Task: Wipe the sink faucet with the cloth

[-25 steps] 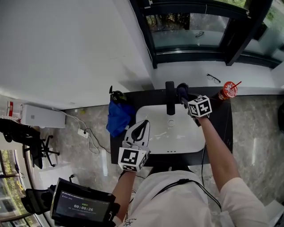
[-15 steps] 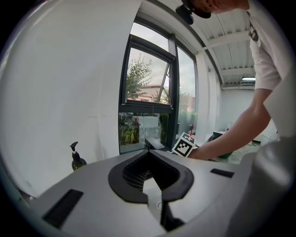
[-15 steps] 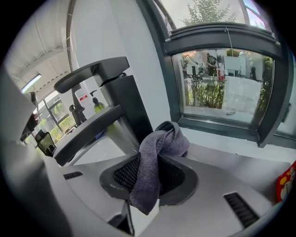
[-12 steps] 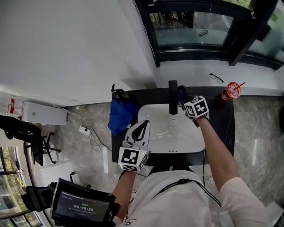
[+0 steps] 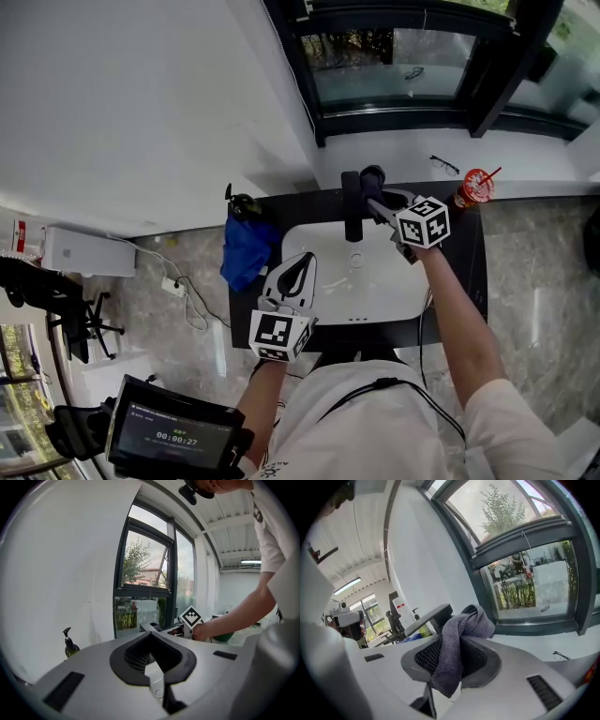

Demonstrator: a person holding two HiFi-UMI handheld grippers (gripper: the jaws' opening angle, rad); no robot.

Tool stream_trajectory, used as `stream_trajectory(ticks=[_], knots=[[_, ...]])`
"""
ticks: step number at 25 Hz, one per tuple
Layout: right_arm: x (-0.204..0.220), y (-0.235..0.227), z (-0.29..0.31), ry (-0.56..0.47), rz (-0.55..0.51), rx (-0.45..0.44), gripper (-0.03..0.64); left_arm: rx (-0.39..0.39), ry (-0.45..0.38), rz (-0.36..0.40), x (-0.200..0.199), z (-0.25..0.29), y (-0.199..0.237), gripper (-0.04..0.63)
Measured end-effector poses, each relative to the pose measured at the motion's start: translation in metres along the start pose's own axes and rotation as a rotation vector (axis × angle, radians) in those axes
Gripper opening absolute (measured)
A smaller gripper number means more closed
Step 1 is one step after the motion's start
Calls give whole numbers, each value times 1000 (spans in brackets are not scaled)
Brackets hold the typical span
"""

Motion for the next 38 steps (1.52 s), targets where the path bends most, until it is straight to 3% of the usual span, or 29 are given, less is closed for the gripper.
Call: stream_trajectory(ticks=[8,14,22,29,38], knots=[[-39,12,-14,-154,70,-70,110,23,-4,-9,0,1,-5,-6],[-63,3,-24,-209,22,-14,110,28,-18,-11,-3,1,-8,-6],[-22,-20,-18,-57,-2,134,110,4,-4,-18,-1,-3,-3,-6],[26,-27,-3,126,-8,175,110,-23,0,-15,0,-6,2,-6],[55,-28,22,261,-31,188,110,-63,11,-21,3,-13,9,-6]])
Point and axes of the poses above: the fingertips, and each gripper's own axes: z forward along the fingers, y to its left, x out of its underside, the point moved 9 cm from there along -z, backward along the fingers, and after that the axes turned 12 degrees about -y, right-handed, at the moved point
